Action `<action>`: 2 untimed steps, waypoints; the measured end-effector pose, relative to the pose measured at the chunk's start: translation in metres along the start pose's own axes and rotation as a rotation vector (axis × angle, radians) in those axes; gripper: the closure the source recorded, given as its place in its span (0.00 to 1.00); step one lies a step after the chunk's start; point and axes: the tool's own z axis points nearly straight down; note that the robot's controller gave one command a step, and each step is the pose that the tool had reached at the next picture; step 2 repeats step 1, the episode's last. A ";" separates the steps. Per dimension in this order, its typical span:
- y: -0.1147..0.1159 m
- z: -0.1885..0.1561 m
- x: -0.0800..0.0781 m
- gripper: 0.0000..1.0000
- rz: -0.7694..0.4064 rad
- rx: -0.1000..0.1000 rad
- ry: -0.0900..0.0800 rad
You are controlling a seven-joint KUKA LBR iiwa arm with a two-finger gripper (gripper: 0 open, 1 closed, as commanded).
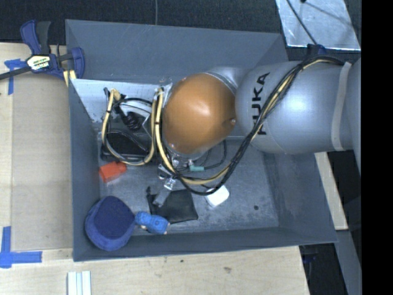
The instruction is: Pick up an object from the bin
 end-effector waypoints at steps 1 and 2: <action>0.002 0.000 0.003 1.00 0.006 -0.003 0.001; 0.002 0.000 0.003 1.00 0.006 -0.003 0.001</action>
Offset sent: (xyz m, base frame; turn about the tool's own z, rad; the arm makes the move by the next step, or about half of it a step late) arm 0.0000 0.0000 0.0000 0.0000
